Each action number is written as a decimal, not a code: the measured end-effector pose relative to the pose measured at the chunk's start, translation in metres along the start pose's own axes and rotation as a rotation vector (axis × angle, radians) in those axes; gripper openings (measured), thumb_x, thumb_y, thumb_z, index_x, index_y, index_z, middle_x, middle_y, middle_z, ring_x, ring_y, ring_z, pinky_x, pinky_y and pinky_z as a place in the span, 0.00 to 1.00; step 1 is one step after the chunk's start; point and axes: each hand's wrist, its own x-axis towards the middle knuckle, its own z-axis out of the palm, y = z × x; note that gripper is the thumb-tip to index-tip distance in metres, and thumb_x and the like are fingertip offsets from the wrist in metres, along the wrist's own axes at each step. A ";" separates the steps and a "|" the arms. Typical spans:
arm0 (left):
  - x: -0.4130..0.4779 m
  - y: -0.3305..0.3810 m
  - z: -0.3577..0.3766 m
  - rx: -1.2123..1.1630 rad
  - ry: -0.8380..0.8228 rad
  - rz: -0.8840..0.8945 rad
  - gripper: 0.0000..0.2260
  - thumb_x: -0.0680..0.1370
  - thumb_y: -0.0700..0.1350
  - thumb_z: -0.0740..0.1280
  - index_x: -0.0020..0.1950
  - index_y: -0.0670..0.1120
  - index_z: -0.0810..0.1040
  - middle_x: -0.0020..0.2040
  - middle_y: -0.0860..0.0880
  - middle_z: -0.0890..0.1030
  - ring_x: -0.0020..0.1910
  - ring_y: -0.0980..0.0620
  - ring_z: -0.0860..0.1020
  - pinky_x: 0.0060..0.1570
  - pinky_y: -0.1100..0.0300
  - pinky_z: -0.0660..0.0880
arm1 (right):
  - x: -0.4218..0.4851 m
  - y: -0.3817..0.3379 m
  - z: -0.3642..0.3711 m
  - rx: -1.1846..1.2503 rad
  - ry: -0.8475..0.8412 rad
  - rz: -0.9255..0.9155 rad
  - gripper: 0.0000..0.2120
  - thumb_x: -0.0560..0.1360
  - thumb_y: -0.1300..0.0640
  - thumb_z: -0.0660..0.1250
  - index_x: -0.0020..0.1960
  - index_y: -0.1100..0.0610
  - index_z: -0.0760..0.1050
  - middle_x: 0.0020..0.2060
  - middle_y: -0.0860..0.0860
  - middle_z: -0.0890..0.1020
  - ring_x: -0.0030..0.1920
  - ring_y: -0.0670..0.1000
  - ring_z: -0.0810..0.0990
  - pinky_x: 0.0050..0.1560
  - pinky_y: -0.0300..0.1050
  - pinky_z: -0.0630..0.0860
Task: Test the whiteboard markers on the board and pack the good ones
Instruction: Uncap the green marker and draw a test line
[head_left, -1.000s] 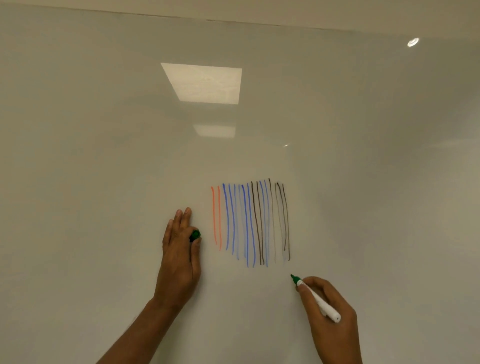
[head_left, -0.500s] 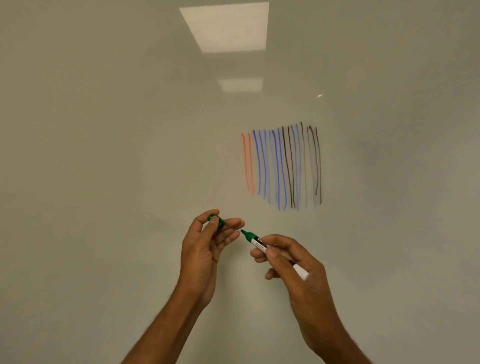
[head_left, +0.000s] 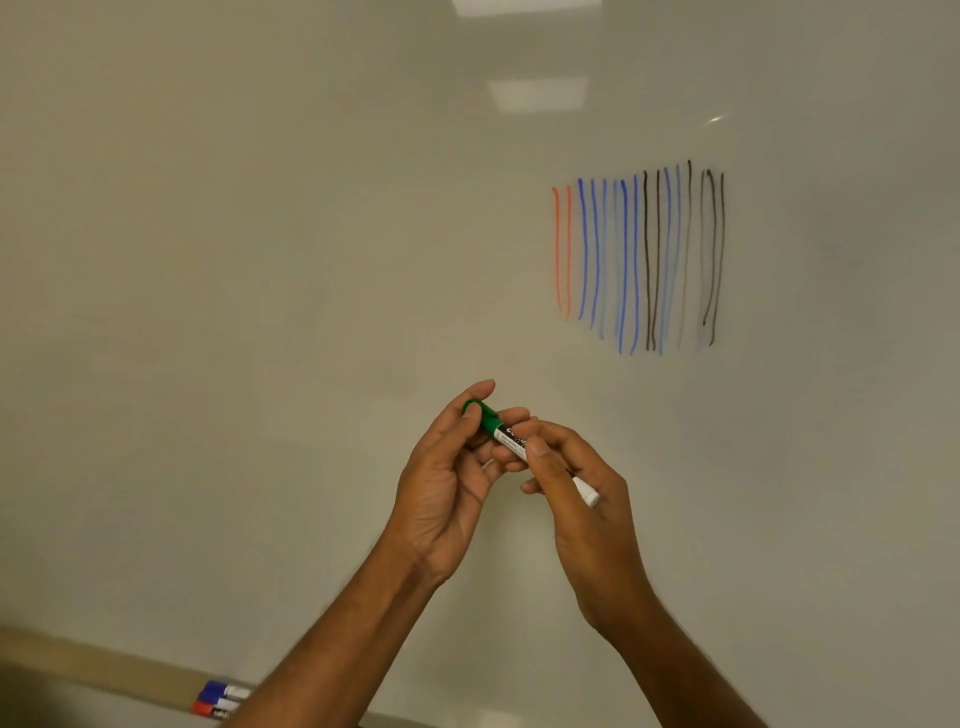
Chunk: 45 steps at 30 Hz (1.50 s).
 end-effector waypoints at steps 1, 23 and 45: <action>-0.001 -0.001 -0.002 -0.011 0.006 -0.002 0.13 0.85 0.40 0.59 0.67 0.41 0.78 0.52 0.39 0.85 0.54 0.44 0.84 0.61 0.46 0.78 | -0.001 0.001 0.002 -0.008 0.001 -0.011 0.11 0.82 0.58 0.62 0.60 0.55 0.81 0.55 0.44 0.85 0.58 0.47 0.82 0.57 0.41 0.79; -0.045 0.001 -0.111 0.568 0.188 0.144 0.16 0.87 0.45 0.53 0.70 0.45 0.75 0.59 0.43 0.85 0.61 0.43 0.82 0.64 0.50 0.78 | -0.040 0.074 0.051 -0.305 -0.158 -0.013 0.09 0.77 0.51 0.70 0.57 0.47 0.82 0.41 0.40 0.84 0.40 0.44 0.82 0.38 0.32 0.76; -0.246 0.010 -0.383 1.784 0.598 -0.127 0.28 0.86 0.44 0.54 0.84 0.51 0.47 0.84 0.50 0.44 0.82 0.55 0.38 0.81 0.48 0.45 | -0.162 0.232 0.209 -0.610 -0.429 -0.237 0.15 0.75 0.56 0.75 0.60 0.53 0.77 0.57 0.50 0.83 0.57 0.51 0.80 0.53 0.51 0.79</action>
